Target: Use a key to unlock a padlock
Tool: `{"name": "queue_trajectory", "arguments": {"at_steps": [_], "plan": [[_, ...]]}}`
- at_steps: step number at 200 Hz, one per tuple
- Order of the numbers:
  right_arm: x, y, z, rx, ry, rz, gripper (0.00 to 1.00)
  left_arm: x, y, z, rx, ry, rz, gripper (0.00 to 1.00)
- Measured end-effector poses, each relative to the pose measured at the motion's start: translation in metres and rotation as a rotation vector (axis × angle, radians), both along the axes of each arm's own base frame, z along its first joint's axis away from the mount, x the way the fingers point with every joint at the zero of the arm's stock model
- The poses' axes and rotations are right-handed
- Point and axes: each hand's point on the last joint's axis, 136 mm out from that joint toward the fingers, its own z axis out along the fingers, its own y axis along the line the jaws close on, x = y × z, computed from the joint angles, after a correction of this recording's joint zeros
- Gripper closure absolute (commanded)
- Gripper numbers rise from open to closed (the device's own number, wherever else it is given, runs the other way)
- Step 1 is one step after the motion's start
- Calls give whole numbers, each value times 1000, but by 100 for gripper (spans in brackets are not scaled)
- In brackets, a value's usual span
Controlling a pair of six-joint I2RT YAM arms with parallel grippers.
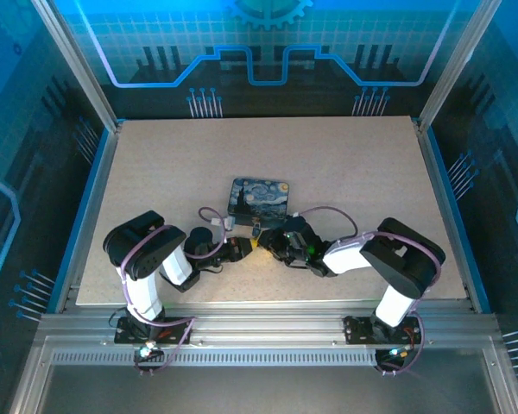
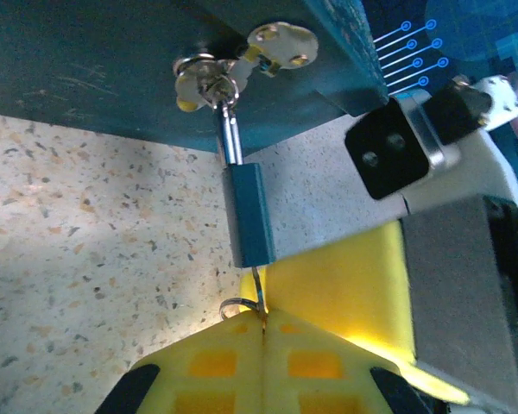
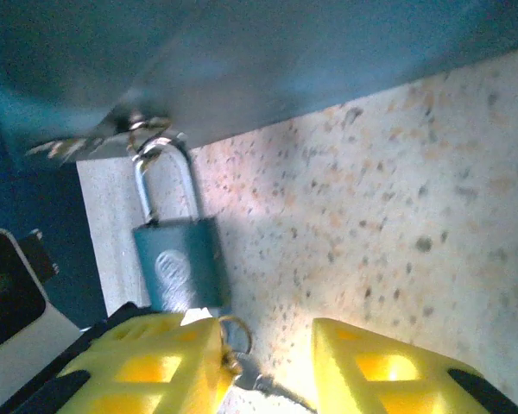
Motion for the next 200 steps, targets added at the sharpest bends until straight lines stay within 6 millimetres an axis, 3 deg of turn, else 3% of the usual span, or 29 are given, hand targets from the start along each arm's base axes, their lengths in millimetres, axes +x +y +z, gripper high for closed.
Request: {"name": "queue_trajectory", "arguments": {"at_steps": [43, 200], "plan": [[1, 0, 23, -3, -84, -14, 63, 0, -2, 2, -6, -6, -9, 100], [17, 9, 7, -59, -73, -9, 53, -1, -4, 3, -11, -7, -19, 100]]}}
